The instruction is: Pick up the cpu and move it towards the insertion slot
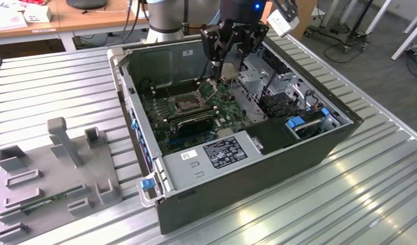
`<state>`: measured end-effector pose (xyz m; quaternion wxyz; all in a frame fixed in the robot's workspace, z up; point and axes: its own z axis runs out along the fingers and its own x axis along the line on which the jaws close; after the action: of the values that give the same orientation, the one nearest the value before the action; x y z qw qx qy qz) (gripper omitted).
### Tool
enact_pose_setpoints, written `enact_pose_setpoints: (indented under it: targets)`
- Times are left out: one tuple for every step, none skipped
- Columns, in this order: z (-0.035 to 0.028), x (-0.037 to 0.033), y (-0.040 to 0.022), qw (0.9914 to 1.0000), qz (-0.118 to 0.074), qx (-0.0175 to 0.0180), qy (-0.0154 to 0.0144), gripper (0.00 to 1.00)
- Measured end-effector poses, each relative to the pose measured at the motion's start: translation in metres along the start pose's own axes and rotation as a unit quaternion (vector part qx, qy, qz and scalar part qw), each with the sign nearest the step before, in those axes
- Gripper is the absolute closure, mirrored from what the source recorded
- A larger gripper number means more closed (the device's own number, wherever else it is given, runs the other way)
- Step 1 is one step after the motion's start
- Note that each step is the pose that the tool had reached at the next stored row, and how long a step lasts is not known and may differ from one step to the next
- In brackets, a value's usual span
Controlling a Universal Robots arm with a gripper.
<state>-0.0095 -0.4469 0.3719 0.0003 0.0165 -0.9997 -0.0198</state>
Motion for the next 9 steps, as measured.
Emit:
enact_pose_setpoints:
  targets:
    - [0.0015,0.0006,0.0004,1.00000,0.000,0.0000,0.0000,0.45]
    - [0.0030,0.0013,0.0008,1.00000,0.000,-0.0001,0.0000,0.45]
    - [0.0046,0.0020,0.0014,1.00000,0.000,-0.0001,-0.0001,0.45]
    - [0.0060,0.0027,0.0019,1.00000,0.000,-0.0001,0.0000,0.45]
    - [0.0074,0.0035,0.0025,1.00000,0.000,0.0000,0.0000,0.45]
    - [0.0089,0.0044,0.0032,1.00000,0.000,0.0000,0.0000,0.45]
    - [0.0103,0.0054,0.0039,1.00000,0.000,0.0000,0.0000,0.45]
    - [0.0116,0.0063,0.0045,1.00000,0.000,0.0000,0.0000,0.45]
    - [0.0126,0.0069,0.0050,1.00000,0.000,-0.0001,0.0000,0.45]
